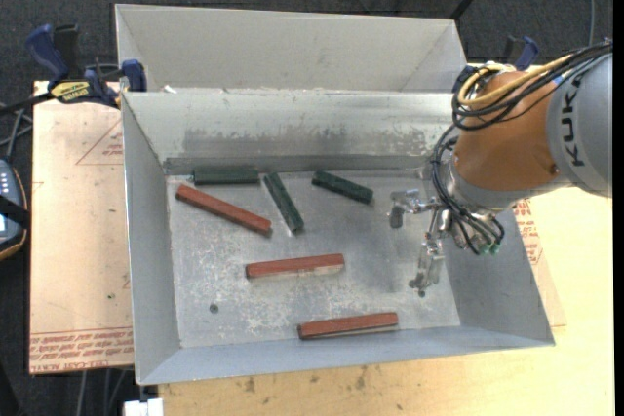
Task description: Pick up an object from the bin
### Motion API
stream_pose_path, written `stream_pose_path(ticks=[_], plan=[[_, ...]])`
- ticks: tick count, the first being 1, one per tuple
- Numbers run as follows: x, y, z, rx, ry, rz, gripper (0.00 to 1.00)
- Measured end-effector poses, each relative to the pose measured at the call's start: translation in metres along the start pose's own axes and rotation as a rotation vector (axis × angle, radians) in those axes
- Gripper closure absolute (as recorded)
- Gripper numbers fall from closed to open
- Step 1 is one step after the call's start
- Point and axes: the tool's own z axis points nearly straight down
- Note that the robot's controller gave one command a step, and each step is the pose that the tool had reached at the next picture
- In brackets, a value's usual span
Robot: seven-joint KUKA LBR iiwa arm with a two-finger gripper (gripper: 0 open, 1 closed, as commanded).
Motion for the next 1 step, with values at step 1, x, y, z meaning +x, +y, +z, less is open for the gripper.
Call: stream_pose_path(ticks=[1], plan=[[-0.0001,0.0003,0.0003,0.0,0.0,-0.001,0.0]])
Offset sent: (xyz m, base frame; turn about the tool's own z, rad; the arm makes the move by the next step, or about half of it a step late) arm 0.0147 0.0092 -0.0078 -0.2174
